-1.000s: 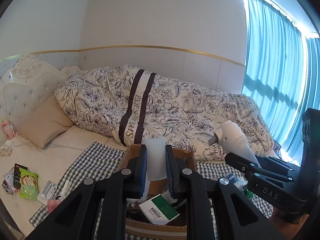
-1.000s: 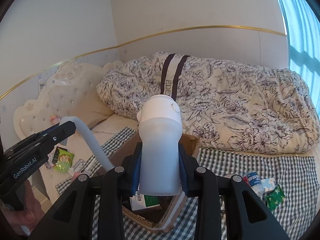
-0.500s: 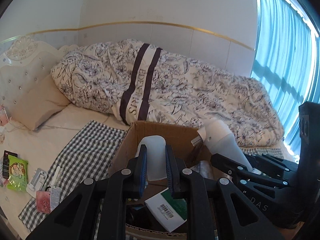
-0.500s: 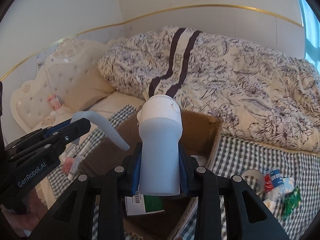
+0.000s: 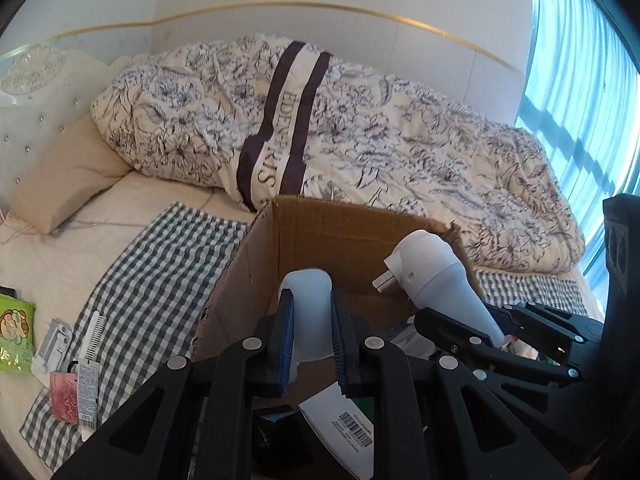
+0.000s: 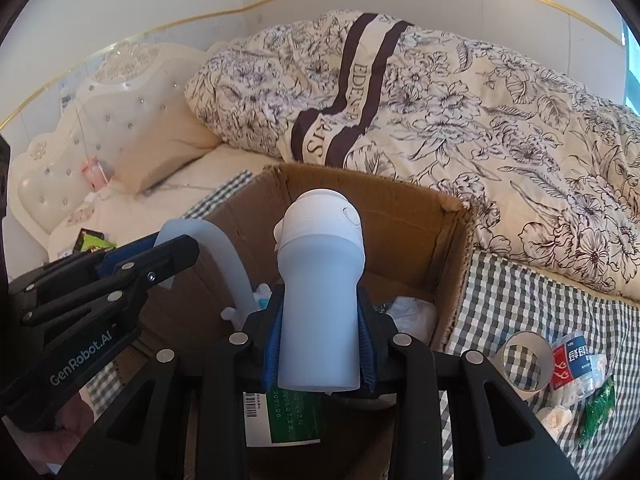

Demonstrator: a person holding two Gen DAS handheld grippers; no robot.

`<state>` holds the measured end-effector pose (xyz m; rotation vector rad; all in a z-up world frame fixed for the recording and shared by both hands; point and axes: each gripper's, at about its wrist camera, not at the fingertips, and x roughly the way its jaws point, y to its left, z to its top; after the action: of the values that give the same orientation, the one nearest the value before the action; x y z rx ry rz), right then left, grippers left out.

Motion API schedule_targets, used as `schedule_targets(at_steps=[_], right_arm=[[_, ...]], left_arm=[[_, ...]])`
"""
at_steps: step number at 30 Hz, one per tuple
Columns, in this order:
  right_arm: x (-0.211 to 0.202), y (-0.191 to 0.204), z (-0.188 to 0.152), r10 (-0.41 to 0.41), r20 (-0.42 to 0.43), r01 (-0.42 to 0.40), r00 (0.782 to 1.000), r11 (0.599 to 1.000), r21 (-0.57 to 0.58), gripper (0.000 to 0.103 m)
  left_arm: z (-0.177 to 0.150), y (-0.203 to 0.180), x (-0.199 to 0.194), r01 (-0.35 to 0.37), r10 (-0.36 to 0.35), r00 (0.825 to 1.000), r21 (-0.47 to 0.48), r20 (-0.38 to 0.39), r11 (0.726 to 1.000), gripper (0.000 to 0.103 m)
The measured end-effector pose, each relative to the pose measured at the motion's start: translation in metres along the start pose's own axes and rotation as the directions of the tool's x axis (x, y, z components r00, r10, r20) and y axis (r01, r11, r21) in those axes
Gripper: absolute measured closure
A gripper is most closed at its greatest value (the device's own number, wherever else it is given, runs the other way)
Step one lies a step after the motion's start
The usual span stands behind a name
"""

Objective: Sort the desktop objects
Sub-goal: 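Open the right gripper to drop the bottle in while the left releases the tube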

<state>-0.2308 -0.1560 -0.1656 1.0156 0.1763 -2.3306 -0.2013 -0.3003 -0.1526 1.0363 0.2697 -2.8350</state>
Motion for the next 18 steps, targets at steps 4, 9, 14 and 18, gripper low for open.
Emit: schedule_targets(at_steps=[4, 9, 14, 18], right_arm=[[0.009, 0.0, -0.002, -0.007, -0.029, 0.007, 1.0, 1.0, -0.001, 0.071], [0.007, -0.002, -0.002, -0.018, -0.015, 0.018, 1.0, 1.0, 0.0, 0.071], [-0.002, -0.002, -0.001, -0.018, 0.004, 0.018, 1.0, 1.0, 0.005, 0.071], [-0.015, -0.004, -0.003, -0.02, 0.023, 0.02, 1.0, 1.0, 0.011, 0.071]], left_arm=[[-0.001, 0.001, 0.015, 0.001, -0.001, 0.999, 0.003, -0.046, 1.0, 0.086], [-0.005, -0.001, 0.022, -0.005, 0.005, 0.997, 0.003, -0.072, 1.0, 0.085], [-0.003, -0.004, 0.015, -0.011, 0.011, 0.998, -0.001, -0.066, 1.0, 0.082], [0.003, -0.007, 0.004, -0.016, 0.017, 0.999, 0.001, -0.049, 1.0, 0.081]])
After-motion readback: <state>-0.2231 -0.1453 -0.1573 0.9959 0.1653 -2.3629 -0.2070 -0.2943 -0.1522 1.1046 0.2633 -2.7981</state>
